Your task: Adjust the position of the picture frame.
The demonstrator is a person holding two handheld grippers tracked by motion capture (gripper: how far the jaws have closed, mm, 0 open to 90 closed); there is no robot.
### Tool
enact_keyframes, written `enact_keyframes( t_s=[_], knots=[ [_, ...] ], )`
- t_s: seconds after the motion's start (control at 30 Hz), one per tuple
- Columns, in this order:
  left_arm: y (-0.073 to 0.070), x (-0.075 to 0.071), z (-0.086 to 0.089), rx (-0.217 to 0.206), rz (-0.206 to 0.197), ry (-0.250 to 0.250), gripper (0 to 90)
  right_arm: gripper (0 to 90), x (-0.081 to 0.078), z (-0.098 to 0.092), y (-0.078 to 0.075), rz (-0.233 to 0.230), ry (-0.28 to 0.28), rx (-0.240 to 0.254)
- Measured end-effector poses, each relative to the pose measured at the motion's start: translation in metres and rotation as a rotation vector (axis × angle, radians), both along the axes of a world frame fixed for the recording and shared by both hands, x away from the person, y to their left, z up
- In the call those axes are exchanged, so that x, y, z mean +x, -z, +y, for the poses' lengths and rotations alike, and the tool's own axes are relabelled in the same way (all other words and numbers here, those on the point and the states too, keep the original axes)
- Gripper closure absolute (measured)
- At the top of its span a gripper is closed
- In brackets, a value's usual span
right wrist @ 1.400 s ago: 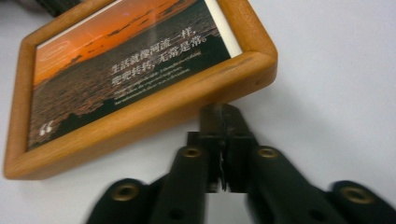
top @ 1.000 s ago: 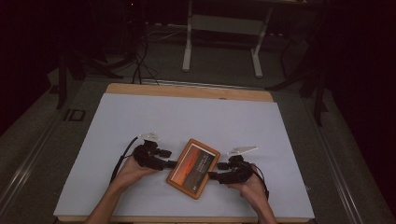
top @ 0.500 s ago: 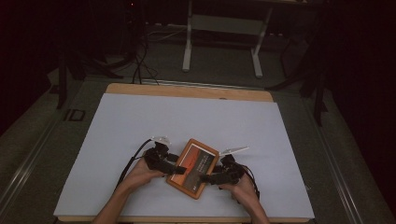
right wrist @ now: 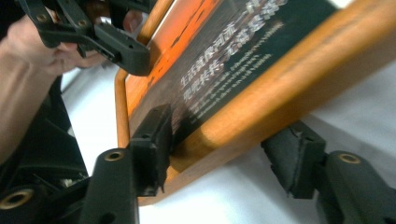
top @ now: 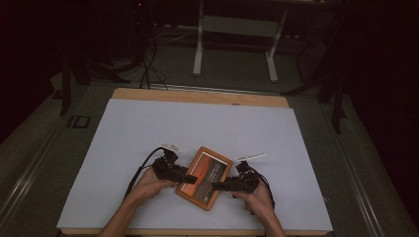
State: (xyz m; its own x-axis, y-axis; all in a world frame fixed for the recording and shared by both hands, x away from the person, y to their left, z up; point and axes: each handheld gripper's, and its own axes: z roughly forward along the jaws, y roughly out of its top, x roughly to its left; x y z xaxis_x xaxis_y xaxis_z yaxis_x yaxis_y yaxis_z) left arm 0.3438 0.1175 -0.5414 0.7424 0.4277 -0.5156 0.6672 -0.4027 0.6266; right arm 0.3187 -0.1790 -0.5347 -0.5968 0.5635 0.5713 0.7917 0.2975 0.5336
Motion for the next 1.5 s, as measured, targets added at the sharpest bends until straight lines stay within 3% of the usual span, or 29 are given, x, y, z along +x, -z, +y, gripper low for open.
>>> enact_keyframes(
  t_s=[0.2,0.4,0.73,0.93,1.07,1.23,1.5],
  knots=[
    [-0.006,-0.007,0.006,-0.030,-0.012,-0.032,50.4,50.7,0.004,-0.004,-0.008,-0.028,-0.008,0.019],
    [-0.011,-0.014,0.004,-0.044,-0.002,-0.056,56.6,56.3,0.009,-0.013,-0.021,-0.067,0.037,0.056],
    [-0.011,-0.016,-0.009,-0.089,0.030,-0.091,63.2,55.8,0.024,-0.022,-0.031,-0.091,0.115,0.081],
    [-0.012,-0.008,-0.016,-0.075,0.023,-0.151,62.2,54.3,0.042,-0.023,-0.031,-0.075,0.154,0.084],
    [-0.008,0.002,-0.015,-0.083,0.041,-0.178,60.9,52.6,0.053,-0.022,-0.026,-0.056,0.179,0.080],
    [-0.003,0.010,-0.013,-0.088,0.068,-0.190,59.8,51.5,0.061,-0.023,-0.015,-0.013,0.208,0.089],
    [0.003,0.022,-0.013,-0.096,0.116,-0.185,59.2,50.8,0.064,-0.025,-0.008,0.001,0.239,0.074]
  ],
)
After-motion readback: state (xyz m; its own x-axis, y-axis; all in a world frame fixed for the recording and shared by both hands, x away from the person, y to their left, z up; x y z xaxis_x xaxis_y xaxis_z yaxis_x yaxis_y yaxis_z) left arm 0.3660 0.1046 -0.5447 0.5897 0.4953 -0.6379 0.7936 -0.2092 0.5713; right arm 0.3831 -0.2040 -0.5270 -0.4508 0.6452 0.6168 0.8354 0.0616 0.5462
